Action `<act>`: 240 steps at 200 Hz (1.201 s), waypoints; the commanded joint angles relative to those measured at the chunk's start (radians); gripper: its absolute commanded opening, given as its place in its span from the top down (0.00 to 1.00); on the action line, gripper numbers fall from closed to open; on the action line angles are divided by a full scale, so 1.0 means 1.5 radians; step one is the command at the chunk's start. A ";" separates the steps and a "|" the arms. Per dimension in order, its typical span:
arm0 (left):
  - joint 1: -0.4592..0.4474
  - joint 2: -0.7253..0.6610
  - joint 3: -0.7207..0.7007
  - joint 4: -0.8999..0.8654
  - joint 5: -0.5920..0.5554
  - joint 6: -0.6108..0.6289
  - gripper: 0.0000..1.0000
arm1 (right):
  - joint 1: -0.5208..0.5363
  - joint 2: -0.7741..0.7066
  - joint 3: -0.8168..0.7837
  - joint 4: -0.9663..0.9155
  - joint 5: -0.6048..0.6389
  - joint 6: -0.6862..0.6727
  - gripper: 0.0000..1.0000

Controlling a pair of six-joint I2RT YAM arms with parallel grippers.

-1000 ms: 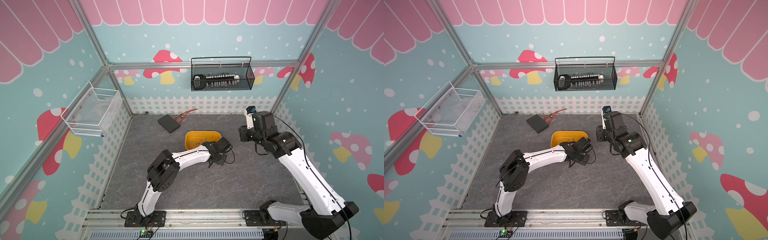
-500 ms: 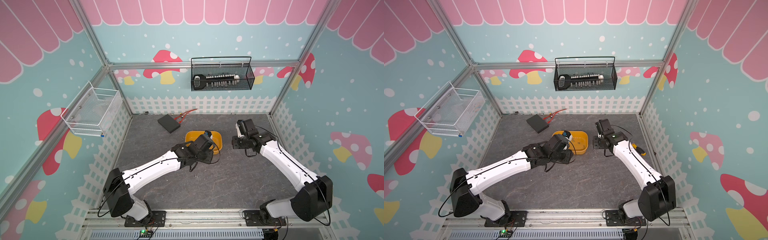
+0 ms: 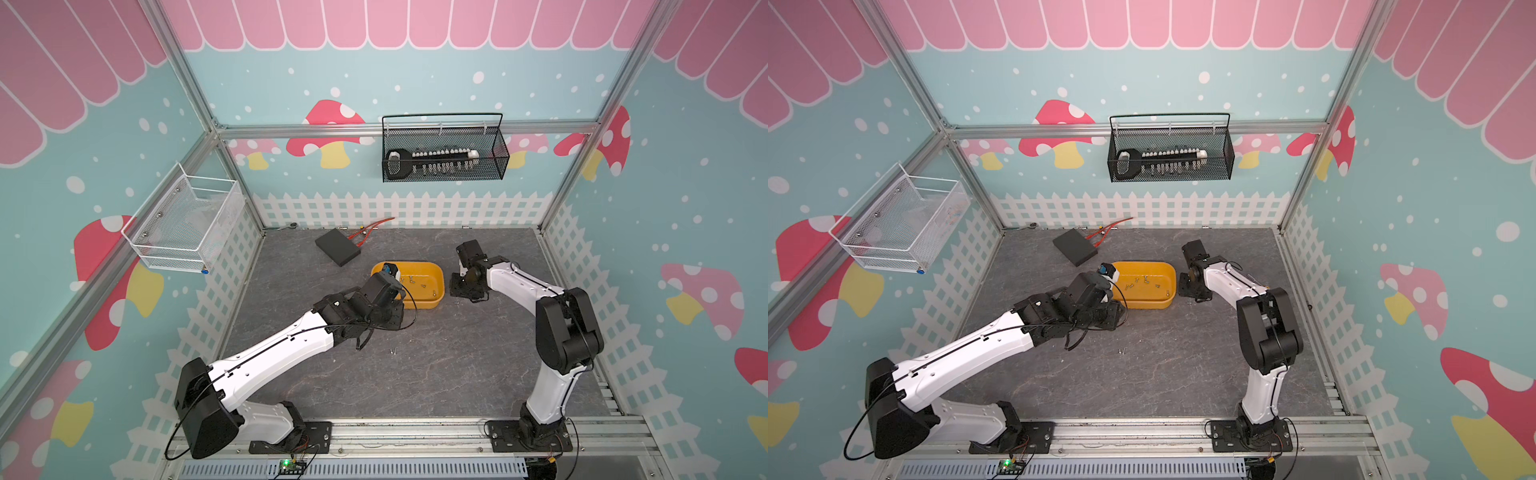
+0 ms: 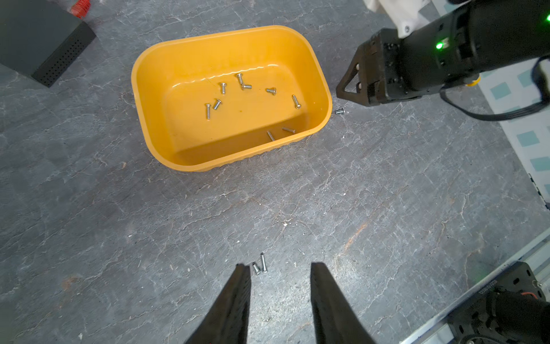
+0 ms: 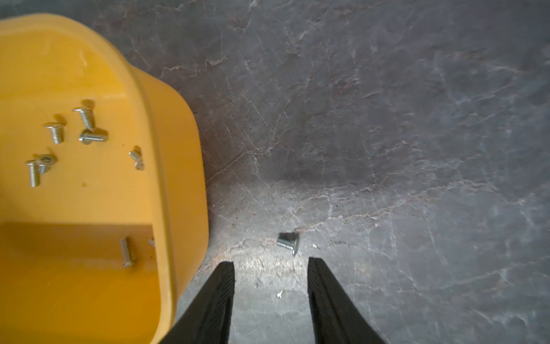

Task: Put the screws on the desktop into the storage box
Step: Pick up the screw from the center of the board.

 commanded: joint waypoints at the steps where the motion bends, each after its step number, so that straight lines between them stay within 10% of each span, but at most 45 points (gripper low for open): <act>1: 0.011 -0.023 -0.016 -0.004 -0.001 -0.004 0.62 | -0.002 0.012 0.016 0.000 0.000 0.007 0.55; 240: 0.021 -0.011 -0.012 -0.003 0.002 0.002 0.63 | -0.001 0.101 0.023 -0.029 0.024 -0.158 0.61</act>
